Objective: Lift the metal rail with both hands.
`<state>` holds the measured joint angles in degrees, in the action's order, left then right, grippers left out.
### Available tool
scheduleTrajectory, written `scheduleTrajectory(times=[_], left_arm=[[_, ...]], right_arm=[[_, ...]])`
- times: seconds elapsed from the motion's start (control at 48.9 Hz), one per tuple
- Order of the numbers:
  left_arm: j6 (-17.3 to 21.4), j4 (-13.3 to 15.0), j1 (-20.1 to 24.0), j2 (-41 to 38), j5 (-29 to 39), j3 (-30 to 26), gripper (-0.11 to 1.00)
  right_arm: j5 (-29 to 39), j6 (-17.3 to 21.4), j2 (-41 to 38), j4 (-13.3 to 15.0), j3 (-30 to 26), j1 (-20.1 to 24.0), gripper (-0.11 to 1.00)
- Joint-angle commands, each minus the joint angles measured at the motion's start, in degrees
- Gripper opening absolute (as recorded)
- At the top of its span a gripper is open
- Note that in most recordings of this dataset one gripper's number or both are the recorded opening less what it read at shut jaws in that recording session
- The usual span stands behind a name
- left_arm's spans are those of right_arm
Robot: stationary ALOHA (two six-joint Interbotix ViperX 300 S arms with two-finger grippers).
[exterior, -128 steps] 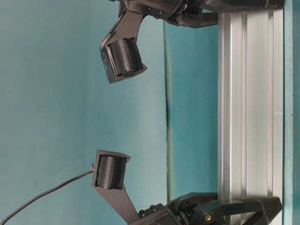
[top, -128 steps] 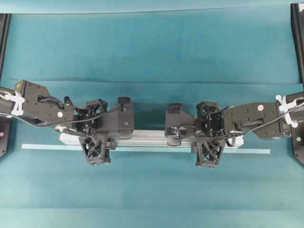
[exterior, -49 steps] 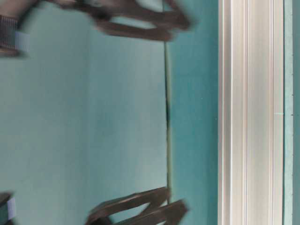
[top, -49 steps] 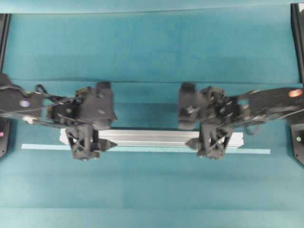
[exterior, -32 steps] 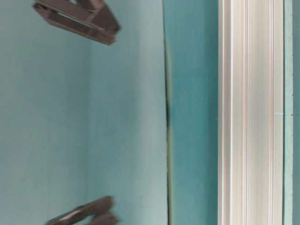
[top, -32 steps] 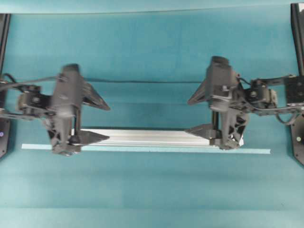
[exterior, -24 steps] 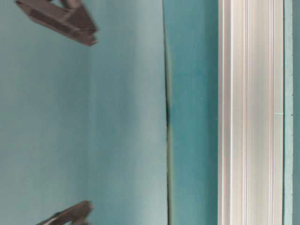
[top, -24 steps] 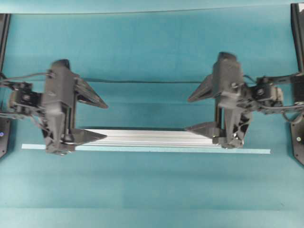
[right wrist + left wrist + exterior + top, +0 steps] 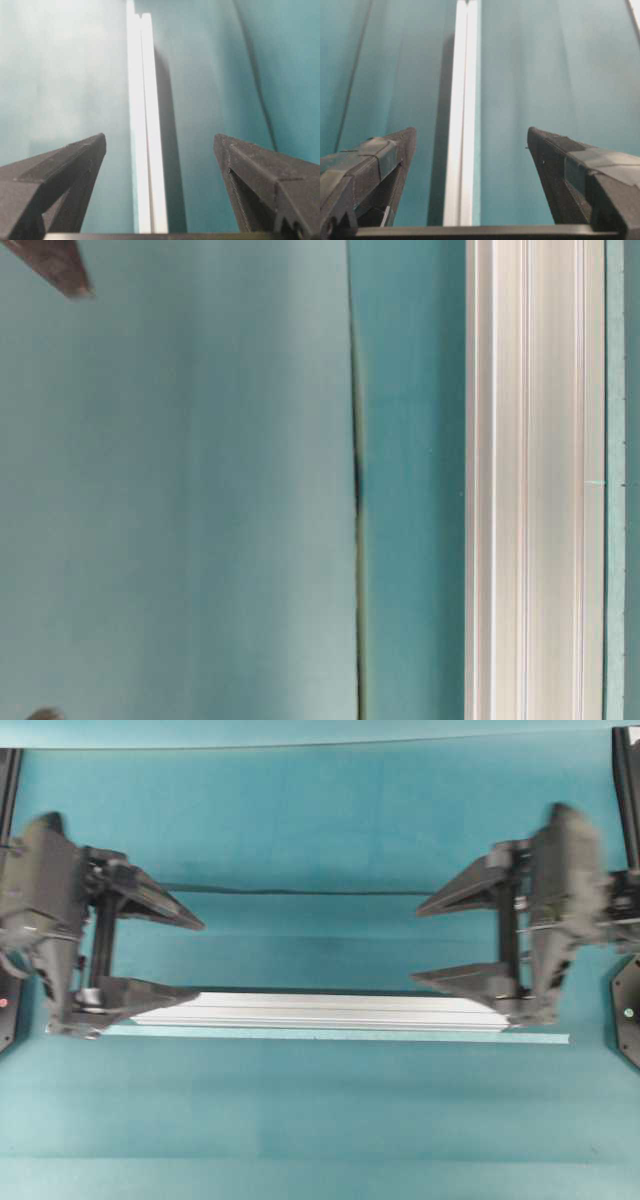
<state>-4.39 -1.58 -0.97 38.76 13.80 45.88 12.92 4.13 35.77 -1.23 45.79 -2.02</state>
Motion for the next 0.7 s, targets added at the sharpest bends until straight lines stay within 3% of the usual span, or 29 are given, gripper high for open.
scheduleTrajectory(times=[0.0, 0.307, 0.675], left_arm=[[0.0, 0.0, -0.2, 2.3, -1.9, -0.3, 0.97], [-0.1, 0.0, 1.2, 8.3, -9.1, 1.3, 0.97], [-0.1, 0.0, 1.3, 9.1, -9.4, 1.4, 0.97]], right_arm=[[-0.8, 0.1, 3.0, 0.1, 0.6, 0.0, 0.94], [-1.0, 0.2, 9.6, 0.0, 3.2, -1.3, 0.94], [-1.1, 0.2, 9.9, 0.1, 3.6, -1.3, 0.94]])
